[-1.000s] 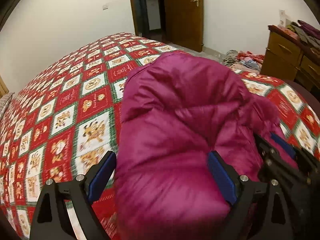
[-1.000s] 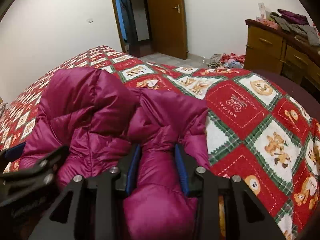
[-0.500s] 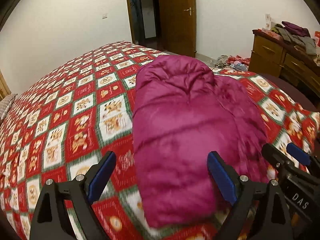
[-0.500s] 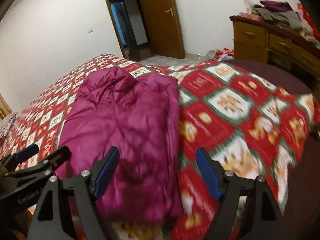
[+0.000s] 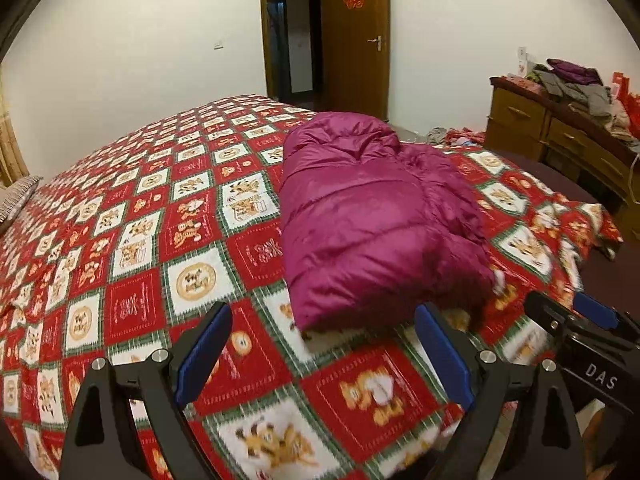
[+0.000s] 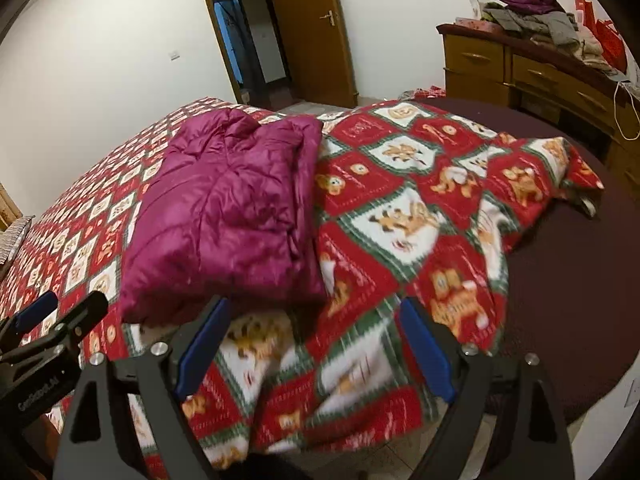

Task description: Fold large clothes

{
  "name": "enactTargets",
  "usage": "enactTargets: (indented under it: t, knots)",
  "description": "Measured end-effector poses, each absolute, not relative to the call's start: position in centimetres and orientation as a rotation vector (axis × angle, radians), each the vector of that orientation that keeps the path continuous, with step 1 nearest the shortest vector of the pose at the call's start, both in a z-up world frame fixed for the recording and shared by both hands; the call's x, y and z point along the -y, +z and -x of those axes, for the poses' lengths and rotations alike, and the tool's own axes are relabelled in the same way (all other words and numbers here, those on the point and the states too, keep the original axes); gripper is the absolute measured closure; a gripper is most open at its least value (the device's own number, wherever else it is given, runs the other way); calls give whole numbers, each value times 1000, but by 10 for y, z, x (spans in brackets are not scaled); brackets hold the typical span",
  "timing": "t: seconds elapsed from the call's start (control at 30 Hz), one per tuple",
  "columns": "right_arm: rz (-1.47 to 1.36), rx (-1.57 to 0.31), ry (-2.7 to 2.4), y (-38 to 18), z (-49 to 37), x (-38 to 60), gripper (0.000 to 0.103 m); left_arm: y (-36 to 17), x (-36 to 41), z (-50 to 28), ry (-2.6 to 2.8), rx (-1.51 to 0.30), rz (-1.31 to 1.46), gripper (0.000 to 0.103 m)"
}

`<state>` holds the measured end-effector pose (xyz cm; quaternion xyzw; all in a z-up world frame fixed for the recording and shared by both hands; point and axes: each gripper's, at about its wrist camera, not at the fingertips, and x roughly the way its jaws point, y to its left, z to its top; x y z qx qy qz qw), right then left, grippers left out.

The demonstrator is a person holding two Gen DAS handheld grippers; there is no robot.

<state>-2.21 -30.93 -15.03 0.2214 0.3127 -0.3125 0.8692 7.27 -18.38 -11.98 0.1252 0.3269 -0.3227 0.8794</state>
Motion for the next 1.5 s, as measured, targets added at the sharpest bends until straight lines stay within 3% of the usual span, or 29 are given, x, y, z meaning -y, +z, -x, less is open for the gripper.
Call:
enactTargets:
  t: [0.77, 1.5]
  knots:
    - [-295, -448, -612, -74, 60, 237, 4, -49, 124, -25, -598, -476, -152, 10]
    - [-265, -263, -592, -19, 71, 223, 0, 1, 98, -8, -542, -314, -104, 10]
